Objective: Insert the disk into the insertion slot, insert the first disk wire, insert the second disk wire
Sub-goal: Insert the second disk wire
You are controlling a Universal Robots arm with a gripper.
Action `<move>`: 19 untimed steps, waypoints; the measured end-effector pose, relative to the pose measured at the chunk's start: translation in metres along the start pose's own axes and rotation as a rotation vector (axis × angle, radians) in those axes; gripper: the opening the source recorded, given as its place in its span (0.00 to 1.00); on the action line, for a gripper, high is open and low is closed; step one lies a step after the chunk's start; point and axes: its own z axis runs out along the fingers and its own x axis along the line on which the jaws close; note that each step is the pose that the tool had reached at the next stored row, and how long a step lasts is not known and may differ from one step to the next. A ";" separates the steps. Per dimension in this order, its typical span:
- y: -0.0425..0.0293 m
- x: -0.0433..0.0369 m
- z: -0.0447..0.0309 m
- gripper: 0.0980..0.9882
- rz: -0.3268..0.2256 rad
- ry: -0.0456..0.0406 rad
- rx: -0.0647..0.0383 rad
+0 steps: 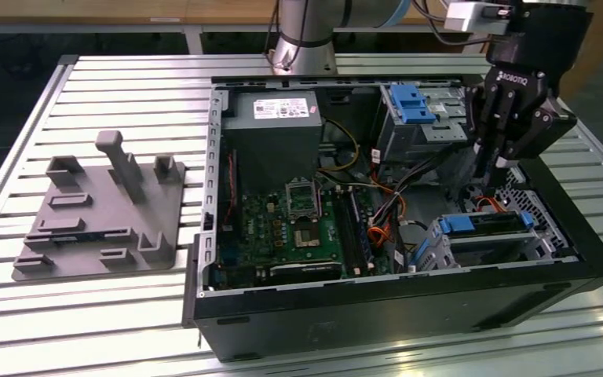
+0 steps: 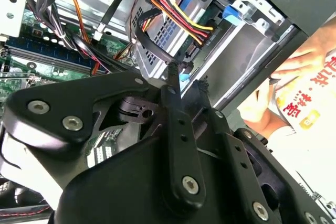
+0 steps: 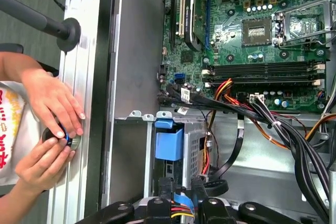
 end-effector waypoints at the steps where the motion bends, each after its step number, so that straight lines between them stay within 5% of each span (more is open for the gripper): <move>1: 0.0000 -0.0001 0.0005 0.22 -0.001 -0.0003 0.000; 11: -0.0009 0.0041 0.0049 0.22 -0.004 -0.0041 0.002; 19: -0.0022 0.0077 0.0070 0.22 -0.007 -0.0482 0.003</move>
